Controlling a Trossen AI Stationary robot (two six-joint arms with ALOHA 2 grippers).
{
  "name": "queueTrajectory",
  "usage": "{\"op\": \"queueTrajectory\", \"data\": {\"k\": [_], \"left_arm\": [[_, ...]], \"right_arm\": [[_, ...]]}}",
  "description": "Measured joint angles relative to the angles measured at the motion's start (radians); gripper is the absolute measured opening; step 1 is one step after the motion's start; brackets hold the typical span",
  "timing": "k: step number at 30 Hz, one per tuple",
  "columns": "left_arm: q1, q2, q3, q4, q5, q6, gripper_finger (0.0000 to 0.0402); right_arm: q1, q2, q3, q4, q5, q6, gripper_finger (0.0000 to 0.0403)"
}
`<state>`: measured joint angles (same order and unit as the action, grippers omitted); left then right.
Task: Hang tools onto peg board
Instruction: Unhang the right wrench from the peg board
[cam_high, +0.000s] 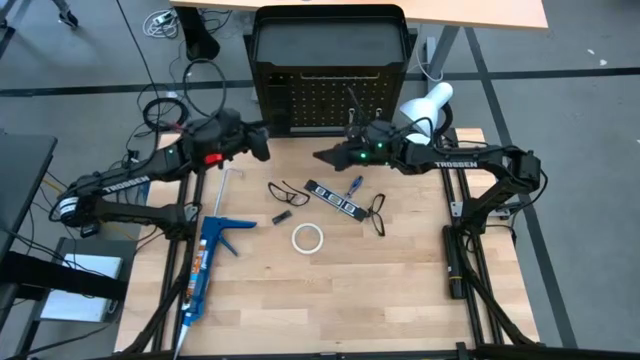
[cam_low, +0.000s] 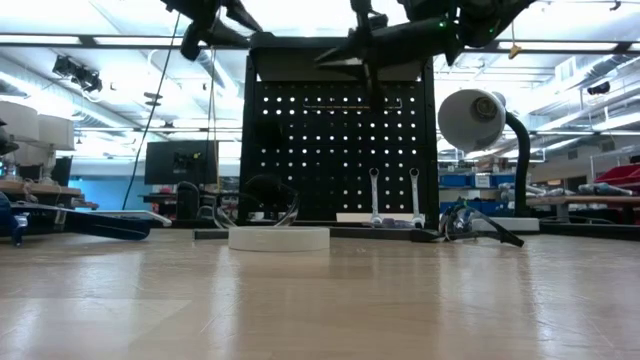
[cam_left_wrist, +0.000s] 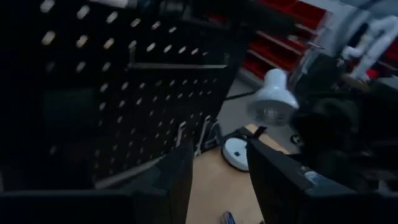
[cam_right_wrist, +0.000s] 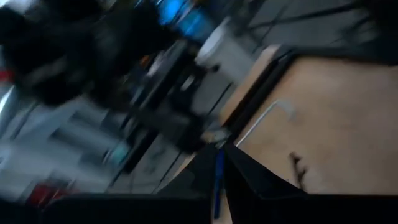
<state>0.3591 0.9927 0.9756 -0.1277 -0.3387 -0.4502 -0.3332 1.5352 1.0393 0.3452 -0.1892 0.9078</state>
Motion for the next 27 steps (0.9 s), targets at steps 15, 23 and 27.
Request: {"op": "queueTrajectory", "data": {"k": [15,23,27], "left_arm": [[0.138,0.017,0.0,-0.179,0.059,-0.204,0.0156],[0.152,0.016,0.0,-0.167,0.111,-0.21,0.0156],[0.152,0.016,0.0,-0.171,0.11,-0.21,0.0156]], "right_arm": [[-0.108,0.0,0.0,-0.135,-0.048,-0.316,0.0037],[-0.109,0.027,0.002,-0.303,0.258,-0.637,0.0039],[-0.106,0.108,0.001,-0.334,0.319,-0.638,0.0039]]}}
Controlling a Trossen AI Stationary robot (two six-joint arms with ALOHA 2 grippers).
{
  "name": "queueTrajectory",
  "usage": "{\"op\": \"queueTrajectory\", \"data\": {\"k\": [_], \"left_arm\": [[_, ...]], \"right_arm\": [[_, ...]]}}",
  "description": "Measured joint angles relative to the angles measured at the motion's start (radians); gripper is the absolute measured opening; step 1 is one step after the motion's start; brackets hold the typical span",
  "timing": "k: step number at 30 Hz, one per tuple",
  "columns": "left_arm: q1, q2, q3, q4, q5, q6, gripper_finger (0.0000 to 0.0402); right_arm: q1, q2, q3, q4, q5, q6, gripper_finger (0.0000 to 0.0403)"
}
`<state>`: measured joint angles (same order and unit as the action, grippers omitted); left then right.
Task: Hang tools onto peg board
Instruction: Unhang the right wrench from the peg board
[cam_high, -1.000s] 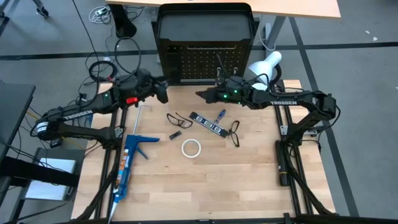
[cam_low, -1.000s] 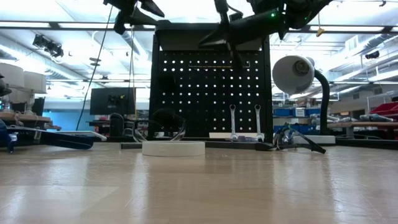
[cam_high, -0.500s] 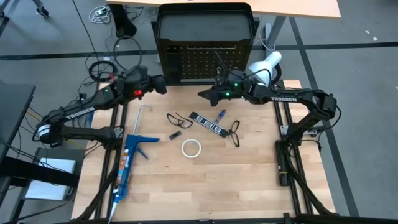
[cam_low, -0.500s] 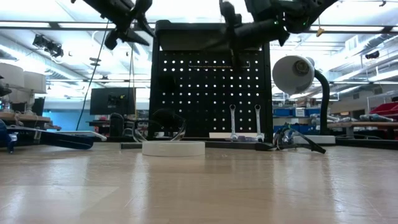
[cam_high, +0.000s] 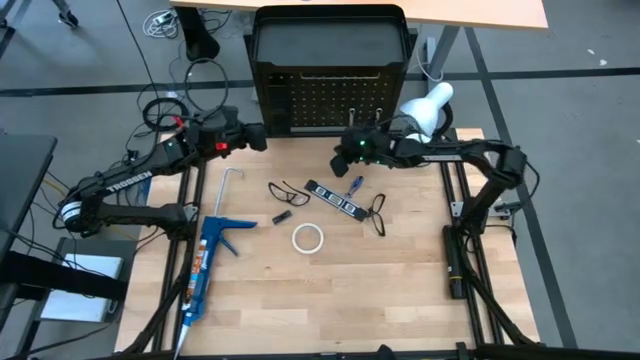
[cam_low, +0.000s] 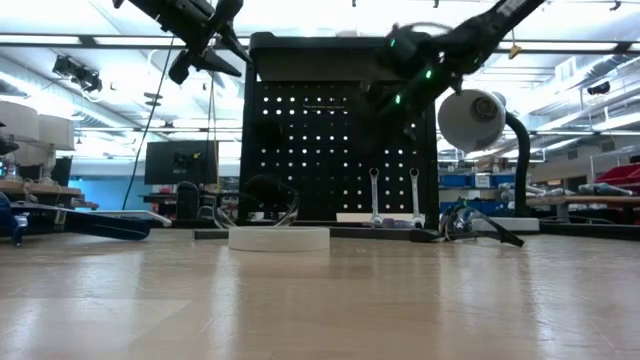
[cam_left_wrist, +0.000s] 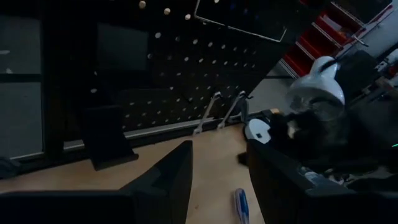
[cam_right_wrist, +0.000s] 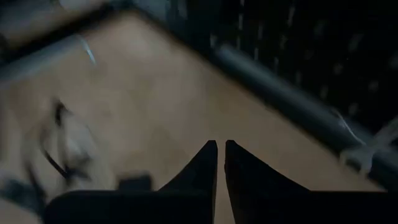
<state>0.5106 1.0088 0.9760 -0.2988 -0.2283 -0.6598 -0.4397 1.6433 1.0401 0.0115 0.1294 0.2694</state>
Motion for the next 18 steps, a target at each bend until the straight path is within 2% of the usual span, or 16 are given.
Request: {"op": "queueTrajectory", "data": {"k": [3,6,10,13,16,18], "left_arm": [[0.0,0.0,0.0,0.001,0.006,0.0,0.0156],[0.0,0.0,0.0,0.0,0.026,0.005,0.0156],[0.0,0.0,0.0,-0.003,0.072,0.044,0.0156],[0.0,0.0,0.0,-0.022,0.103,0.075,0.0156],[0.0,-0.001,0.0,-0.018,0.125,0.081,0.0156],[0.0,-0.001,0.0,-0.011,0.141,0.109,0.0156]], "right_arm": [[0.003,0.07,0.0,-0.017,-0.018,-0.007,0.0041],[0.003,0.11,0.003,-0.012,-0.068,0.085,0.0038],[-0.008,0.152,0.004,0.041,-0.046,0.203,0.0032],[-0.006,0.174,-0.007,0.228,0.06,0.267,0.0025],[0.031,0.211,-0.039,0.485,0.223,0.273,0.0019],[0.062,0.238,-0.058,0.586,0.344,0.253,0.0014]]}}
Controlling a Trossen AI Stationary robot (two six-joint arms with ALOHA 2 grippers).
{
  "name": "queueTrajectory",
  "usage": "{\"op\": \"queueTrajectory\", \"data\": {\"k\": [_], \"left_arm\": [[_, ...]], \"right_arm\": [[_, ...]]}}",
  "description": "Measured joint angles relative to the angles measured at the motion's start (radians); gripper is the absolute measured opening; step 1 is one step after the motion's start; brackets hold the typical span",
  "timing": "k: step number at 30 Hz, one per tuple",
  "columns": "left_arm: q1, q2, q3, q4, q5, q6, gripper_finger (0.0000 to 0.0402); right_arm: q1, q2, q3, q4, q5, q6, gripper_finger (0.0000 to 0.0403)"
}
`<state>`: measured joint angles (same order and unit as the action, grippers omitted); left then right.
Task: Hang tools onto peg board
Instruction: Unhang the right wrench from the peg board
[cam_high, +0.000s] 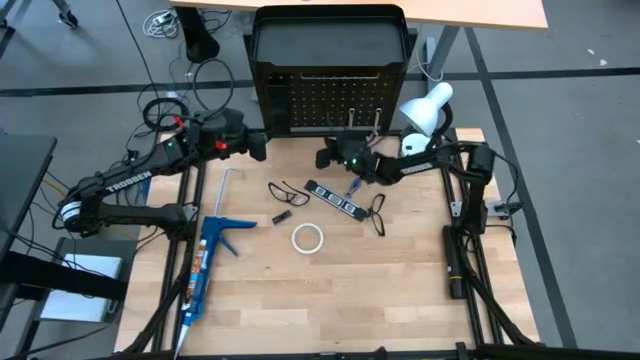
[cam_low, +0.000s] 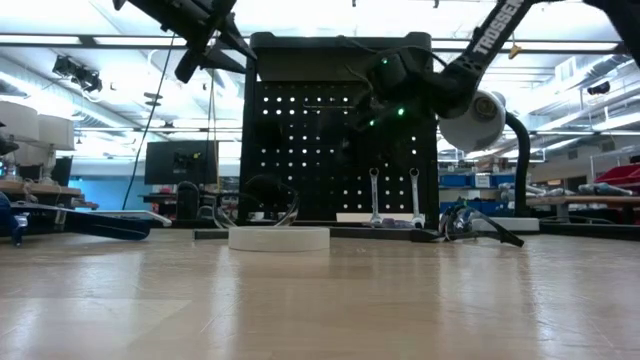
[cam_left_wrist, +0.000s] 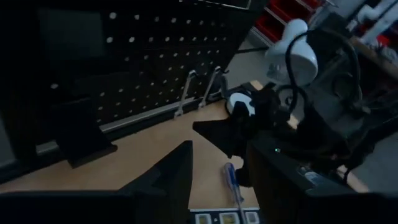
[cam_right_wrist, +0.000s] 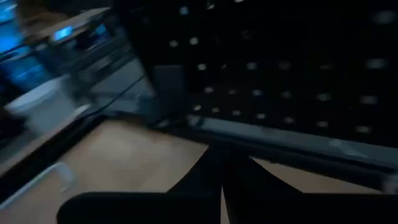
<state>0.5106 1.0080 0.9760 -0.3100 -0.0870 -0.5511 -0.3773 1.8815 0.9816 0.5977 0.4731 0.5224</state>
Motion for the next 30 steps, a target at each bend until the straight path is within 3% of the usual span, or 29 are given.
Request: {"op": "queueTrajectory", "data": {"k": [7,9,12,21,26,30], "left_arm": [[0.0,0.0,0.0,0.007,0.077,0.198,0.0156],[0.0,0.0,0.0,0.012,0.104,0.207,0.0156],[0.0,-0.002,0.0,0.038,0.159,0.208,0.0156],[0.04,-0.003,-0.016,0.065,0.271,0.263,0.0156],[0.096,-0.008,-0.092,0.104,0.369,0.202,0.0156],[0.103,-0.008,-0.142,0.162,0.422,0.157,0.0156]], "right_arm": [[0.097,0.142,-0.031,0.162,0.452,0.033,0.0014],[0.107,0.188,-0.031,0.273,0.521,-0.029,0.0023],[0.102,0.244,-0.031,0.357,0.499,-0.166,0.0046],[0.032,0.248,-0.032,0.378,0.475,-0.316,0.0149],[0.002,0.161,-0.044,0.374,0.419,-0.373,0.0194],[-0.011,0.11,-0.05,0.283,0.419,-0.394,0.0207]]}}
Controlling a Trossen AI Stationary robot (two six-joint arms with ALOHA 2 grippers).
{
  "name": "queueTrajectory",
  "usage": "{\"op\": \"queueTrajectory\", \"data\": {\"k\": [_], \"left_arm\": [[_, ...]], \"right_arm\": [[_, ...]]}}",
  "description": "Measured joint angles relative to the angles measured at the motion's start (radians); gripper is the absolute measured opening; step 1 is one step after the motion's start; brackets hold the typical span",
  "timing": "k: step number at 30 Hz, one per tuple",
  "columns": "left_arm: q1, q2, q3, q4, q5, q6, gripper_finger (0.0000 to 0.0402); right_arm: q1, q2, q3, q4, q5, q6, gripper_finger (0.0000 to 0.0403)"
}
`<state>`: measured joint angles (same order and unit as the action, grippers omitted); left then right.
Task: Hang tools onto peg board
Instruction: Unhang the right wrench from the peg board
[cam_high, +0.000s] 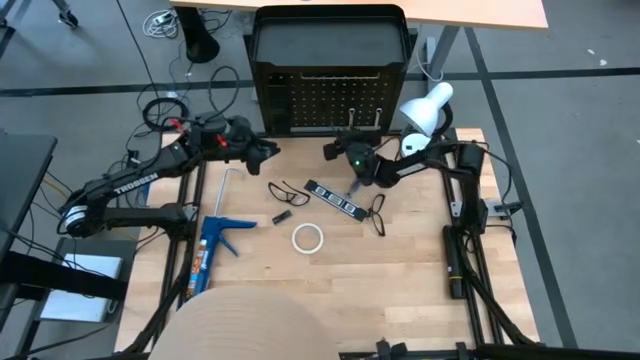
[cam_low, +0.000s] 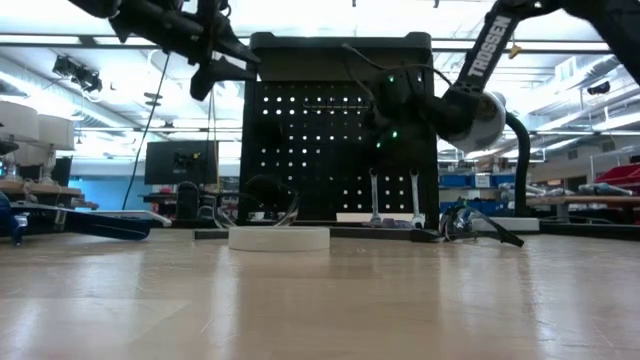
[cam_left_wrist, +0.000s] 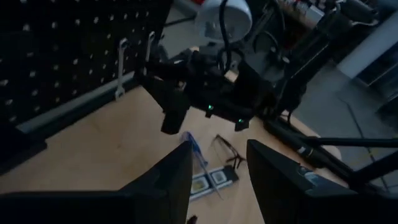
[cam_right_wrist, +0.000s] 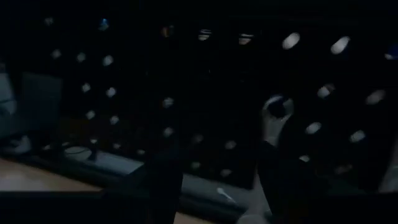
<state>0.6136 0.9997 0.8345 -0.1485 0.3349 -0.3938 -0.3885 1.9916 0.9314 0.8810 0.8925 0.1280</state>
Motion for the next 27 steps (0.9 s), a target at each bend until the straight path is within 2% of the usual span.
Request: {"op": "queueTrajectory", "data": {"k": [3,6,9,11,19,27], "left_arm": [[0.0,0.0,-0.019,0.064,-0.001,-0.025,0.0156],[0.0,0.0,-0.021,0.097,0.0,-0.029,0.0156],[0.0,0.0,-0.021,0.108,0.0,-0.029,0.0156],[0.0,0.0,-0.021,0.103,0.001,-0.029,0.0156],[0.0,0.0,-0.021,0.101,0.072,-0.045,0.0156],[0.0,0.0,-0.021,0.105,0.071,-0.038,0.0156]], "right_arm": [[-0.032,-0.045,0.003,-0.144,-0.008,0.08,0.0207],[-0.081,-0.049,-0.001,-0.294,-0.097,0.209,0.0206],[-0.13,-0.051,0.002,-0.305,-0.227,0.238,0.0206],[-0.151,-0.051,0.002,-0.333,-0.272,0.245,0.0205],[-0.184,-0.054,0.002,-0.36,-0.353,0.265,0.0194],[-0.225,-0.054,0.01,-0.393,-0.394,0.262,0.0186]]}}
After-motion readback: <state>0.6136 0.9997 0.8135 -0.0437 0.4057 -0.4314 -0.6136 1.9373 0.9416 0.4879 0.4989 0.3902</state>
